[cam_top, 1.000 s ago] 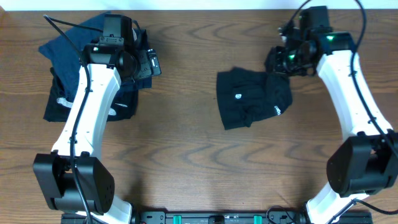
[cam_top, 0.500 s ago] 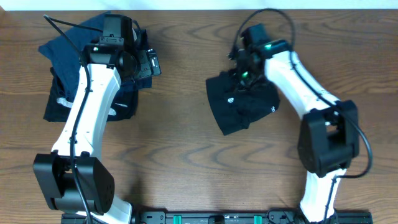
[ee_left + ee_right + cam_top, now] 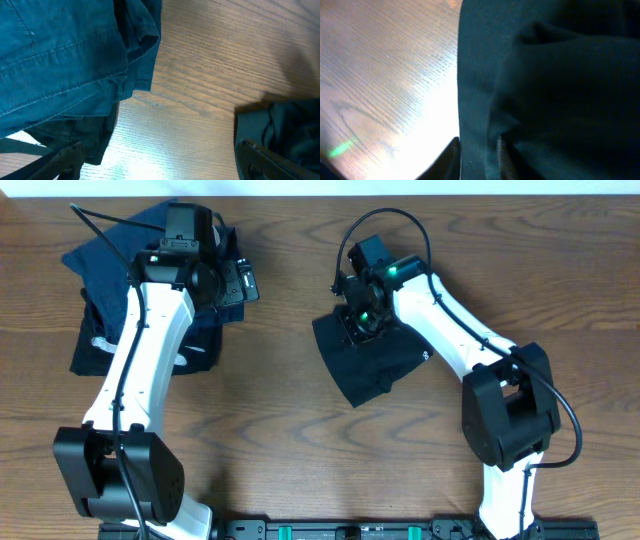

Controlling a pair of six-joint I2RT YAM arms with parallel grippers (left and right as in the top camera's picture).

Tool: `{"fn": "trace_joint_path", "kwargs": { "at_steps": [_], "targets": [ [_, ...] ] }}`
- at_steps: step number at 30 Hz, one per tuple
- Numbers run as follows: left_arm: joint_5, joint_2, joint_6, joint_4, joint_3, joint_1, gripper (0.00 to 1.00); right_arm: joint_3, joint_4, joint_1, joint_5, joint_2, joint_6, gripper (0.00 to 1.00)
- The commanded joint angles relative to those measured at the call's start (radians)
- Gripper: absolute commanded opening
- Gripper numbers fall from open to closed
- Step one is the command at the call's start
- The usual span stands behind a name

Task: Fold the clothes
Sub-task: 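Fold the black shirt's right end leftward over itself with the right gripper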

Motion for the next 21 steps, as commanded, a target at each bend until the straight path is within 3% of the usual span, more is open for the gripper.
{"fn": "trace_joint_path", "kwargs": {
  "at_steps": [1, 5, 12, 16, 17, 18, 21],
  "targets": [
    [-0.013, 0.003, 0.002, -0.003, -0.004, 0.002, 0.98, 0.017, -0.002, 0.019, -0.008, 0.006, -0.006, 0.32],
    [-0.013, 0.003, 0.002, -0.003, -0.004, 0.002, 0.98, 0.043, -0.030, -0.019, -0.057, -0.015, -0.073, 0.47],
    [-0.013, 0.003, 0.002, -0.003, -0.004, 0.002, 0.98, 0.141, -0.124, -0.142, -0.098, -0.096, -0.108, 0.53],
    [-0.013, 0.003, 0.002, -0.003, -0.004, 0.002, 0.98, 0.144, -0.171, -0.217, 0.051, -0.144, -0.116, 0.73],
    [-0.013, 0.003, 0.002, -0.003, -0.004, 0.002, 0.98, 0.143, -0.183, -0.232, 0.097, -0.150, -0.116, 0.80],
    [-0.013, 0.003, 0.002, -0.003, -0.004, 0.002, 0.98, 0.143, -0.196, -0.249, 0.150, -0.152, -0.116, 0.96],
    [-0.013, 0.003, 0.002, -0.003, -0.004, 0.002, 0.98, 0.142, -0.209, -0.290, 0.269, -0.151, -0.116, 0.99]
  ]
}}
